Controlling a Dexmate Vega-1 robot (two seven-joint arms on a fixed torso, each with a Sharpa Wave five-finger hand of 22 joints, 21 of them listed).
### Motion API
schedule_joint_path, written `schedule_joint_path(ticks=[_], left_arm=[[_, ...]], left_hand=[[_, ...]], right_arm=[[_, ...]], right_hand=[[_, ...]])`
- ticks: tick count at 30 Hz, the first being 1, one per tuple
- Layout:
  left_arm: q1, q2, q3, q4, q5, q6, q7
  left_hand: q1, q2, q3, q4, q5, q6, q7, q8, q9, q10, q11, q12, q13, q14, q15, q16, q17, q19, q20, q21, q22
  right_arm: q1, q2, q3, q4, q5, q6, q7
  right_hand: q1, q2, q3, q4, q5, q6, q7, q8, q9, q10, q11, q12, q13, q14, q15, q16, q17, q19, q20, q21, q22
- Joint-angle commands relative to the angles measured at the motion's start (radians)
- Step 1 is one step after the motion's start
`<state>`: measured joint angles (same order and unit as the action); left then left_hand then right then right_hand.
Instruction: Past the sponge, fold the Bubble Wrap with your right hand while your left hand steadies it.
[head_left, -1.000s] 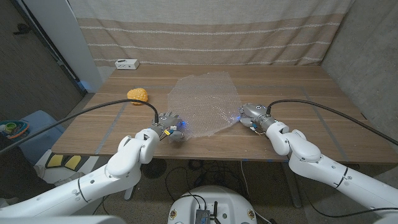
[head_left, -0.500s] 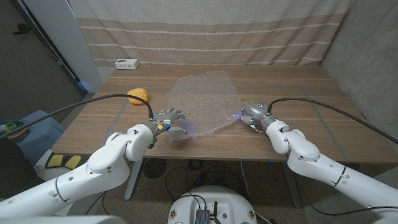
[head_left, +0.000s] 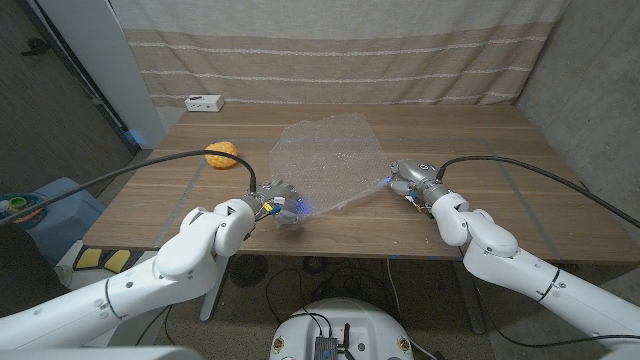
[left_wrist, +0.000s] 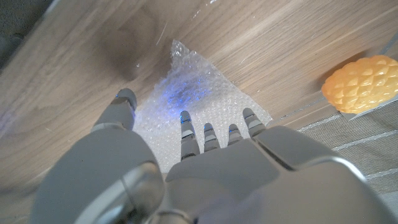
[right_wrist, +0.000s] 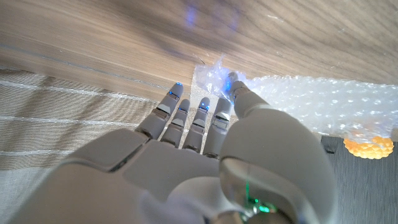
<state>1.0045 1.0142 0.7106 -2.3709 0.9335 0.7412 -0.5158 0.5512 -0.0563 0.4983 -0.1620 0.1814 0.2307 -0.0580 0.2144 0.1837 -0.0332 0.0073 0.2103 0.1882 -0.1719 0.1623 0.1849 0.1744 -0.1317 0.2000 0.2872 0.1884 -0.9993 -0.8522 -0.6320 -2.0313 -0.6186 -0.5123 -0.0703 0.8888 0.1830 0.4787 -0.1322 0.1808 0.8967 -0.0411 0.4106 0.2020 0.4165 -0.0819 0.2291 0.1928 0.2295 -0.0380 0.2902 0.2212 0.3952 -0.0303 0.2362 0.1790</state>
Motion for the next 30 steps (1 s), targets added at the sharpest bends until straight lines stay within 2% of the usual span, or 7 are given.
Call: schedule_joint_path(ticks=[1,7,13,17,21,24,30], left_arm=[[-0.048,-0.08,0.073,0.051,0.211,-0.037,-0.21],[-0.038,-0.13,0.079,0.089,0.305,-0.061,-0.286],[0.028,-0.165,0.076,0.124,0.497,-0.067,-0.21],[0.073,-0.197,0.065,0.163,0.638,-0.085,-0.157],[0.112,-0.23,0.033,0.199,0.664,-0.097,-0.085],[0.158,-0.225,0.008,0.207,0.657,-0.104,0.063],[0.25,-0.219,-0.087,0.155,0.49,-0.114,0.32]], left_hand=[[0.017,-0.005,0.0,-0.005,0.006,0.001,0.001,-0.002,0.005,-0.014,-0.002,-0.003,0.005,-0.017,-0.001,-0.003,0.003,0.009,0.0,-0.006,0.003],[0.043,0.01,0.002,0.0,0.005,0.067,0.036,0.017,0.006,0.002,0.0,0.005,0.004,-0.014,0.0,0.001,0.003,0.019,-0.007,-0.009,0.004],[0.122,0.114,0.037,-0.001,0.005,0.213,0.03,0.037,0.005,0.098,-0.038,0.03,0.002,0.061,-0.039,0.016,-0.001,0.08,-0.018,-0.004,0.003],[0.145,0.131,0.029,0.0,0.004,0.08,0.014,-0.03,0.003,0.091,-0.037,0.015,0.002,0.088,-0.042,0.008,-0.002,0.108,-0.024,-0.005,0.002],[0.217,0.178,0.029,-0.009,0.01,0.403,0.047,0.054,0.008,0.244,-0.084,0.046,0.0,0.174,-0.094,0.012,-0.004,0.175,-0.039,0.0,0.003],[0.322,0.211,0.05,-0.018,0.018,0.663,0.017,0.115,0.023,0.38,-0.112,0.06,-0.001,0.288,-0.15,0.016,-0.007,0.259,-0.061,0.021,0.005],[0.367,0.203,0.046,-0.017,0.019,0.729,0.027,0.147,0.047,0.428,-0.126,0.061,0.0,0.357,-0.172,0.02,-0.004,0.294,-0.059,0.032,0.007]], right_arm=[[-0.012,-0.014,0.006,-0.014,0.036,-0.005,-0.045],[-0.014,-0.02,0.004,-0.018,0.042,-0.001,-0.056],[-0.024,-0.027,0.013,-0.026,0.052,0.0,-0.076],[-0.03,-0.032,0.017,-0.032,0.057,0.002,-0.085],[-0.036,-0.038,0.018,-0.041,0.053,-0.004,-0.091],[-0.042,-0.042,0.021,-0.049,0.051,-0.016,-0.094],[-0.055,-0.047,0.033,-0.063,0.059,-0.027,-0.105]], right_hand=[[0.014,0.004,-0.002,-0.001,0.007,0.012,0.0,0.004,0.005,0.008,0.0,-0.003,0.003,0.01,-0.111,0.01,0.003,0.009,0.0,0.003,0.003],[0.016,0.003,-0.003,-0.001,0.007,0.015,0.001,0.005,0.005,0.01,0.001,-0.004,0.003,0.011,-0.11,0.01,0.003,0.01,0.0,0.003,0.003],[0.018,0.003,-0.004,0.0,0.007,0.015,0.002,0.005,0.005,0.011,0.0,-0.005,0.003,0.012,-0.111,0.011,0.003,0.011,0.0,0.003,0.004],[0.019,0.003,-0.005,0.0,0.007,0.016,0.003,0.005,0.005,0.014,0.0,-0.005,0.003,0.014,-0.112,0.012,0.004,0.012,0.0,0.003,0.004],[0.02,0.003,-0.006,0.0,0.007,0.016,0.003,0.005,0.005,0.014,0.0,-0.006,0.003,0.013,-0.112,0.012,0.004,0.014,-0.001,0.003,0.004],[0.021,0.003,-0.007,0.001,0.007,0.016,0.003,0.005,0.006,0.015,0.0,-0.007,0.003,0.013,-0.114,0.012,0.004,0.015,-0.002,0.004,0.004],[0.022,0.002,-0.008,0.001,0.007,0.016,0.002,0.005,0.006,0.015,0.0,-0.008,0.003,0.014,-0.113,0.013,0.004,0.016,-0.002,0.004,0.004]])
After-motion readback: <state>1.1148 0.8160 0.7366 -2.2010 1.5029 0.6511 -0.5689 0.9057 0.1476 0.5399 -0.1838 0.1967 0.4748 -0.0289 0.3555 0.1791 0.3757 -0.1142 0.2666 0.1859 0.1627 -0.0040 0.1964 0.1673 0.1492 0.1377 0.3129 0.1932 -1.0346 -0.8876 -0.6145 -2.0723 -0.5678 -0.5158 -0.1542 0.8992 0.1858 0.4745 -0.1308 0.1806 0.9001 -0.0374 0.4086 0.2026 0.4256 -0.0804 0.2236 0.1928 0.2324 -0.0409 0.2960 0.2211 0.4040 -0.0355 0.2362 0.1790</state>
